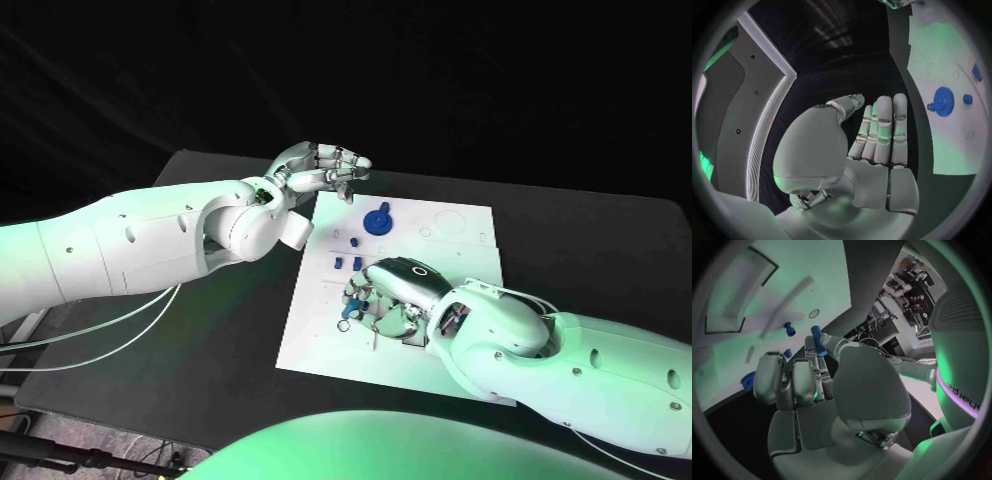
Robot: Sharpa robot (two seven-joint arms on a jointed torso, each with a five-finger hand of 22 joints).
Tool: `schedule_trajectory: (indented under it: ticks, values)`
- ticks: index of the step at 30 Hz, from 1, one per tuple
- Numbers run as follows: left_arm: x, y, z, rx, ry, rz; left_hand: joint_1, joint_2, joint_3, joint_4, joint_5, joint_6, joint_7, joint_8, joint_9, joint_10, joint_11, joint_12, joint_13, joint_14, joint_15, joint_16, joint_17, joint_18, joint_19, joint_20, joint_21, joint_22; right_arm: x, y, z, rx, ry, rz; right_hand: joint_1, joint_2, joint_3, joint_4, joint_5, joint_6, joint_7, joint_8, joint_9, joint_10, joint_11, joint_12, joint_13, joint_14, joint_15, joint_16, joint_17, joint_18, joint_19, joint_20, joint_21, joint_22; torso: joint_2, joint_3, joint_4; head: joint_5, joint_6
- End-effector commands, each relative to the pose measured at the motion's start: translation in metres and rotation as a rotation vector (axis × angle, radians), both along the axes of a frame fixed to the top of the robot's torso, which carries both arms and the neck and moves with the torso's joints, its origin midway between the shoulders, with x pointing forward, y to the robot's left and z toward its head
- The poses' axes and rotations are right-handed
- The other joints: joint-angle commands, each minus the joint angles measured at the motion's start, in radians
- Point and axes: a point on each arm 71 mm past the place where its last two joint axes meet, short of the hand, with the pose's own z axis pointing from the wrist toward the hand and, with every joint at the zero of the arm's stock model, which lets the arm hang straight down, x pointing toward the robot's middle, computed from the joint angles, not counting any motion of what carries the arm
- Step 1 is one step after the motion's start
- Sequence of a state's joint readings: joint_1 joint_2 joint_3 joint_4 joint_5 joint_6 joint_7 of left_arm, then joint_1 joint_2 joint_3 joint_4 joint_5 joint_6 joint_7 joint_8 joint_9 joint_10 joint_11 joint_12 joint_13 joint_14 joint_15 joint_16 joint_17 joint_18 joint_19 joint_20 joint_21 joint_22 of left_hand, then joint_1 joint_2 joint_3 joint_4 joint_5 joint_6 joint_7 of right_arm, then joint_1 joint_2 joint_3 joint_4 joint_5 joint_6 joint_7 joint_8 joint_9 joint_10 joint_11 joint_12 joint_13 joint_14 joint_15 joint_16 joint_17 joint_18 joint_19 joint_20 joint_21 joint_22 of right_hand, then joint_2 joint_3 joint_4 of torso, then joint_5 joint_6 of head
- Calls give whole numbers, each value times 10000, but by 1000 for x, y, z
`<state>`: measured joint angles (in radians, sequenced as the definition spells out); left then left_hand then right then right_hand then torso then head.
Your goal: Assemble the parts on the task board
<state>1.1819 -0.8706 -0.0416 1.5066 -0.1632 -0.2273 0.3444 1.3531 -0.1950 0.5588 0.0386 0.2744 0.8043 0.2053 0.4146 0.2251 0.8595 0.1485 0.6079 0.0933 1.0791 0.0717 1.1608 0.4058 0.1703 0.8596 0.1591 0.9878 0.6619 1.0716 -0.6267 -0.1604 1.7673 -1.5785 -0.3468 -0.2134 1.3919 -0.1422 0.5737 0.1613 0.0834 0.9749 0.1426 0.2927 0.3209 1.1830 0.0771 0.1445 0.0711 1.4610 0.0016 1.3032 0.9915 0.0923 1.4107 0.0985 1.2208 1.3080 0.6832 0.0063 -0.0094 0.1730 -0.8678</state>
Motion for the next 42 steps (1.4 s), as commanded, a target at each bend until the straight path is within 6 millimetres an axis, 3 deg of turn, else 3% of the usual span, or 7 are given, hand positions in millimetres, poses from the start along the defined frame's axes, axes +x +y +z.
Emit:
schedule_trajectory:
  ticks: [1,14,42]
  values:
    - [-1,-3,1,-126,28,-203,0,68,-39,18,16,-84,133,62,17,-73,-25,37,10,-37,-45,30,10,143,22,38,-22,17,-4,3,-5,-293,-60,263,-51,9,-42,-13,52,16,-18,44,969,54,12,-33,14,28,-38,57,8,-155,0,25,11,747,7,0,8,41,-23]
    - [-1,0,0,-91,62,-172,7,71,-34,16,19,-99,135,62,22,-91,-24,44,11,-47,-44,27,8,142,18,38,-23,17,-7,7,-12,-568,2,341,-33,18,-33,-49,68,19,-25,56,974,63,4,-32,15,30,-45,61,12,-156,4,22,19,755,-3,-5,-4,105,-48]
    - [-2,3,1,-65,68,-116,4,72,-35,20,19,-108,136,66,29,-104,-21,54,15,-53,-41,27,8,141,15,38,-23,17,-7,14,-21,-1320,-317,285,-26,7,-30,-102,99,1,-4,64,975,58,10,-43,14,25,-47,56,-5,-145,-19,18,-32,735,-5,-2,-2,94,-48]
